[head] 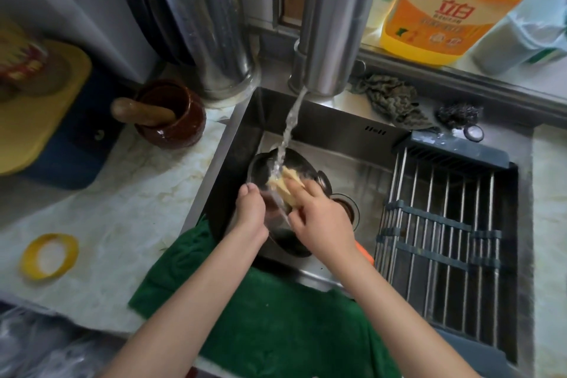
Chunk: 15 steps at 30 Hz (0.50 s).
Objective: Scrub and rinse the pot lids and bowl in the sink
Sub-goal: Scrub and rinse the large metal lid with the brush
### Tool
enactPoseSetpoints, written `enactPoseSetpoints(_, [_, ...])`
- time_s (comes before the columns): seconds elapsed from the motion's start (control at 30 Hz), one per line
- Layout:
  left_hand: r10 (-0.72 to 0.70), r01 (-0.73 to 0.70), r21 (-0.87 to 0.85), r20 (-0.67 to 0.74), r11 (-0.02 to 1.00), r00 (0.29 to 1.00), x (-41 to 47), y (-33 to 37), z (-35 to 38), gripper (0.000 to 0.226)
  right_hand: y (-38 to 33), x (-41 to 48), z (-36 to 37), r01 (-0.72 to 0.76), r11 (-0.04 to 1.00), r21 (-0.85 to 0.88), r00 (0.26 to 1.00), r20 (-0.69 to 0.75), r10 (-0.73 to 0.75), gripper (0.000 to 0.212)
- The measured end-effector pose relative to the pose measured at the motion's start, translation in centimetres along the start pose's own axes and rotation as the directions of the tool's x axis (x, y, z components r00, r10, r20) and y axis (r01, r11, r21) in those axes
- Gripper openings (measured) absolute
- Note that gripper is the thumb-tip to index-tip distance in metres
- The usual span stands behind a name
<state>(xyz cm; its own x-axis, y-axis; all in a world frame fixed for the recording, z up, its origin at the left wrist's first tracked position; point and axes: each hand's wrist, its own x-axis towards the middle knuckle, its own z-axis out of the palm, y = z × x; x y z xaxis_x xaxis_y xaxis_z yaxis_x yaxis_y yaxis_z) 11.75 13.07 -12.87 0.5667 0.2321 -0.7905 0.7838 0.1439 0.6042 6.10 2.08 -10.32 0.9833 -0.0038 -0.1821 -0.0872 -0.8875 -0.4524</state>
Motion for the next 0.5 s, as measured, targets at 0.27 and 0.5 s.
enactPoseSetpoints(0.27, [0.456,-0.487,0.402,0.179,0.775,0.872,-0.7,0.0,-0.9,0.025,1.2,3.2,-2.8,0.067,0.982,-0.179,0.998,0.011,-0.066,0.053])
enactPoseSetpoints(0.5, [0.643,-0.657,0.607,0.293,0.446,0.707,-1.7,-0.7,-1.8,0.035,4.1,6.5,-5.6,0.128,0.901,-0.415,0.984,0.167,-0.062,0.041])
